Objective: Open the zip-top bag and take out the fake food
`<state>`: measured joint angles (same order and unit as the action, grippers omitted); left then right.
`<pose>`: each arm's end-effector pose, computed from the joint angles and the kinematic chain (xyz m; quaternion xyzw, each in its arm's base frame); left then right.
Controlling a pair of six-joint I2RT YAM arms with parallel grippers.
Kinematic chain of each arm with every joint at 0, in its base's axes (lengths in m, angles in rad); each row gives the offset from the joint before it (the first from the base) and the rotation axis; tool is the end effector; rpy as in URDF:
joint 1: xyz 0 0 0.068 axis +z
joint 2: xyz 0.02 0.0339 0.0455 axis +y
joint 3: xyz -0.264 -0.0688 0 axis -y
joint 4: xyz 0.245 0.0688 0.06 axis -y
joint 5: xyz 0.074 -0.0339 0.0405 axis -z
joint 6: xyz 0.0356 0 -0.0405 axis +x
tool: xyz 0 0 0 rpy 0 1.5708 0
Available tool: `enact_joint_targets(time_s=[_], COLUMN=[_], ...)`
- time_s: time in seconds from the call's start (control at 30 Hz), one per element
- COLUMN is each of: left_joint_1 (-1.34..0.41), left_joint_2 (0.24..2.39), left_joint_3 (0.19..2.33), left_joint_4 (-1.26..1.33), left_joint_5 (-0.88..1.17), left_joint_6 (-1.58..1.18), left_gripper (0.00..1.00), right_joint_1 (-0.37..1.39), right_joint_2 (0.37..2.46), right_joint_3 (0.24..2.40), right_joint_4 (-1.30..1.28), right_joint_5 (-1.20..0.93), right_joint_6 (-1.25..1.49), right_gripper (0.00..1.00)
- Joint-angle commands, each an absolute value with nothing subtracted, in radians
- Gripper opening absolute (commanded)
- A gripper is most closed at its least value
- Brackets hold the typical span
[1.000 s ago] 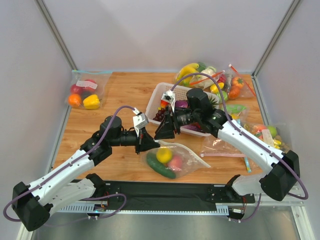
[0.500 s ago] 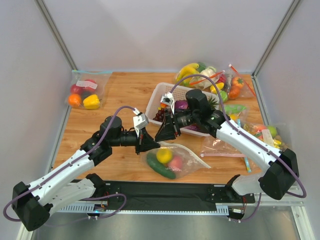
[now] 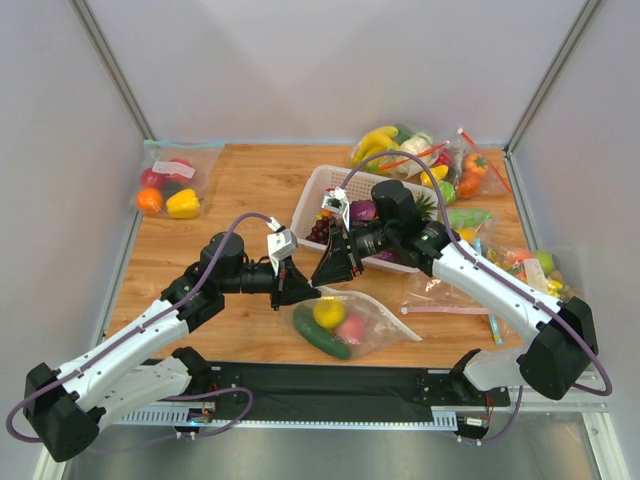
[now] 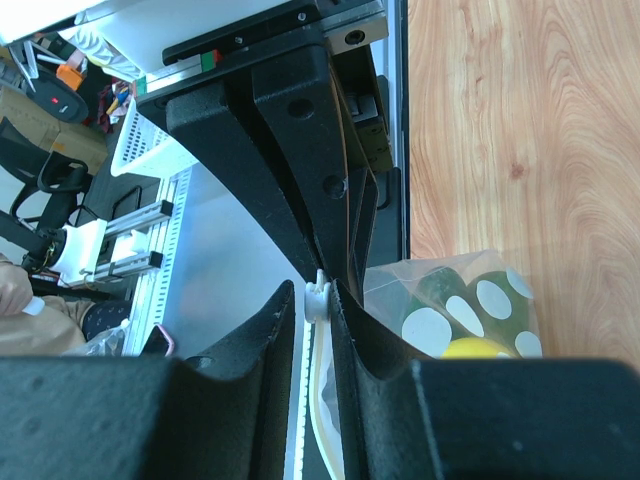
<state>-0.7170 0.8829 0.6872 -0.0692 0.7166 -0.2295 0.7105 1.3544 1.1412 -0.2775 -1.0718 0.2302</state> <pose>0.1367 -0.1502 0.3023 0.3863 0.6704 -0.5072 0.3795 0.2038 0.2166 0.3352 -0.4304 0.6538 0.5907 0.1956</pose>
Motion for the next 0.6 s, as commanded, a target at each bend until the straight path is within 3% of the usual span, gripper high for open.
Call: enact_joint_targets(time_s=[0.0,0.2,0.4,0.57], left_joint_1=[-0.715,-0.715,-0.715,-0.715], left_joint_2=[0.884,0.884,0.879,0.868], left_joint_3=[0.716,0.715,0.713,0.704], left_joint_4=[-0.029,-0.026,-0.025,-0.018], left_joint_5=[0.706,0.704,0.698,0.66], left_joint_6=[-0.212,-0.213,-0.215,-0.221], left_gripper=[0.0,0.0,0.0,0.0], right_joint_1=[0.716,0.735,0.746,0.746], right_joint_2=[1.338,1.351,1.353,1.344], right_joint_3=[1.137,1.147,1.164,1.161], right_joint_4=[-0.296,-0.316,-0.359,-0.368], right_joint_5=[-1.131,-1.155,-1.158,-1.158], right_joint_6=[0.209,0.193,0.16,0.147], right_gripper=[0.21,0.2,0.03,0.0])
